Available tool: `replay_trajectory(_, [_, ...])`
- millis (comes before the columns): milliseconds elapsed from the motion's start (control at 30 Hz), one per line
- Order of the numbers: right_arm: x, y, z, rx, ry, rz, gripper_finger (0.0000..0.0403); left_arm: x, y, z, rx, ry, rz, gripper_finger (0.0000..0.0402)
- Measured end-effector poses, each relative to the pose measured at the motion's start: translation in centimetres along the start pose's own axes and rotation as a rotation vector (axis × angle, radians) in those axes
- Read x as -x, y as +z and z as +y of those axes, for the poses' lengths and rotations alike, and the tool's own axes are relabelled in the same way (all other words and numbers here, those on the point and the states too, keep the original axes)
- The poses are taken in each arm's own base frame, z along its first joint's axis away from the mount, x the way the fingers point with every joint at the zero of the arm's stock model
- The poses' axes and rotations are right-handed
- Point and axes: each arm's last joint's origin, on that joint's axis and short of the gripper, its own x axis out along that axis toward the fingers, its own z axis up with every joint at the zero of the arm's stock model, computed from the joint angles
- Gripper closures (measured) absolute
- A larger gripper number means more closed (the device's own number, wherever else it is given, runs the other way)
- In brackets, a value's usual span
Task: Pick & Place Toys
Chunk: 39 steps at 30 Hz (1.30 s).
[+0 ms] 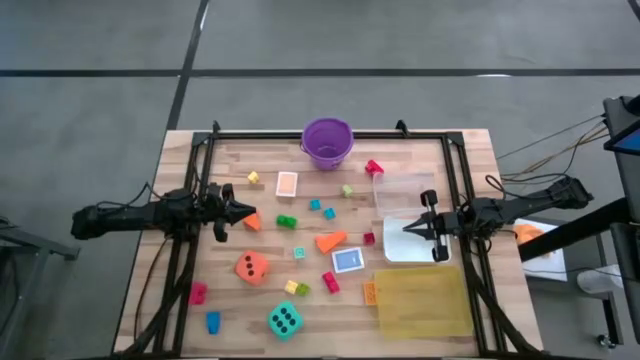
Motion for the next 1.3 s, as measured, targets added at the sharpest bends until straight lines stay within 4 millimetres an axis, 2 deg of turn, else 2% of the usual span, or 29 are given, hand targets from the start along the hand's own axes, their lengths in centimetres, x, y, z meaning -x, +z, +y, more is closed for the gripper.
replay_trajectory(367, [0.0,0.0,0.0,0.006,0.000,0.000,0.0391,0.0,0.0,0.0,0.000,0.000,-0.001,0.0381])
replay_trajectory(600, [0.0,0.0,0.0,0.263,0.000,-0.001,0.0391,0.0,0.0,0.0,0.000,0.000,0.000,0.0381])
replay_trajectory(733, [0.0,0.2,0.0,0.252,-0.006,-0.018,0.0391,0.0,0.0,0.0,0.000,0.000,-0.001,0.0381])
replay_trajectory(833, [0.0,0.6,-0.1,0.157,-0.017,-0.060,0.0391,0.0,0.0,0.0,0.000,0.000,0.000,0.0381])
replay_trajectory(933, [0.2,1.8,-0.4,-0.028,-0.053,-0.183,0.0391,0.0,0.0,0.0,0.000,0.000,-0.001,0.0381])
replay_trajectory(1167, [1.1,3.6,-1.9,-0.530,-0.379,-0.429,0.0391,0.0,0.0,0.0,-0.002,0.001,-0.002,0.0381])
replay_trajectory(1233, [1.1,4.0,-2.0,-0.622,-0.394,-0.462,0.0391,0.0,0.1,0.0,0.072,-0.001,-0.013,0.0381])
replay_trajectory(1300, [1.1,4.6,-2.1,-0.701,-0.376,-0.486,0.0391,0.0,0.5,-0.2,0.240,-0.023,-0.049,0.0381])
